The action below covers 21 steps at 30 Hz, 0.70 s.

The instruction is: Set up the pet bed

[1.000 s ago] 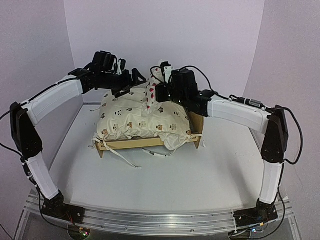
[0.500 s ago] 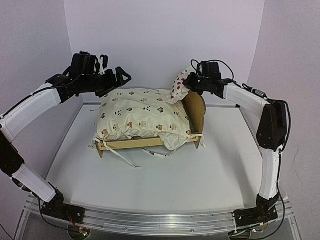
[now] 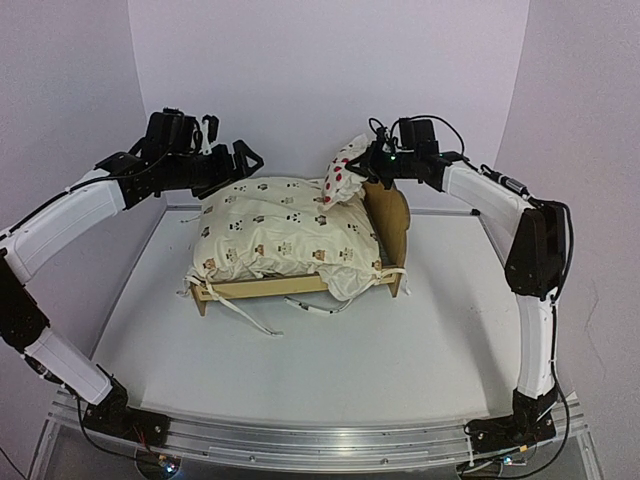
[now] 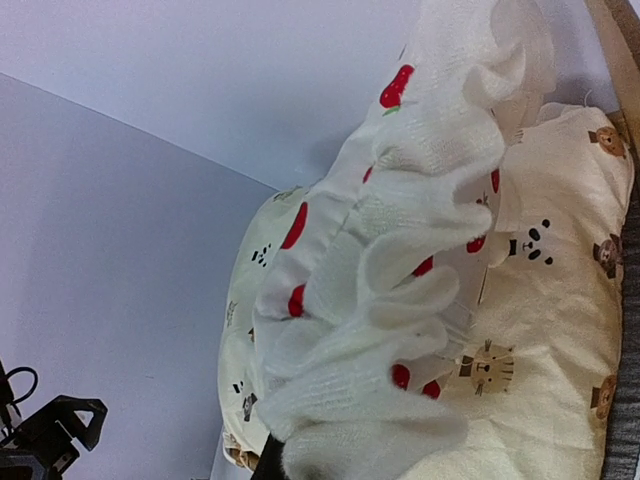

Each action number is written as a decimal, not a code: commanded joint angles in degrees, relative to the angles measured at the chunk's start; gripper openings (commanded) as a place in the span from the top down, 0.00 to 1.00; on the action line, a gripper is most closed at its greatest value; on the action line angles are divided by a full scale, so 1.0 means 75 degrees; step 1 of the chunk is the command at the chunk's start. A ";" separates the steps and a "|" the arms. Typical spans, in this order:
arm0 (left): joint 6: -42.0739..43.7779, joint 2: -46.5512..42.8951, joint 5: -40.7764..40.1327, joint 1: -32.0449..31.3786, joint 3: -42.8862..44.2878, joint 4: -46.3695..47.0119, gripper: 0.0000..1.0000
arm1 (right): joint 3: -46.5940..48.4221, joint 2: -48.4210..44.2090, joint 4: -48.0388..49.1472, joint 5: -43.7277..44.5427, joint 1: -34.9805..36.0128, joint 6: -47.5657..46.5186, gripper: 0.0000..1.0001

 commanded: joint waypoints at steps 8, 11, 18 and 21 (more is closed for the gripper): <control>0.0169 0.0061 -0.0093 -0.0009 -0.0135 0.0394 0.01 | -0.0255 -0.0600 -0.0257 -0.0486 0.0027 -0.0110 0.93; 0.0188 0.0044 -0.0101 -0.0007 -0.0172 0.0380 0.01 | -0.0609 -0.0835 -0.0289 -0.0160 0.0015 -0.0290 0.61; 0.0233 -0.0032 -0.0210 -0.0007 -0.0200 0.0326 0.01 | -0.0410 -0.1475 -0.0772 0.0370 0.0015 -0.0718 0.27; 0.0261 -0.0071 -0.0300 -0.0007 -0.0180 0.0260 0.01 | -0.0052 -0.1833 -0.1411 0.0787 0.0004 -0.1086 0.10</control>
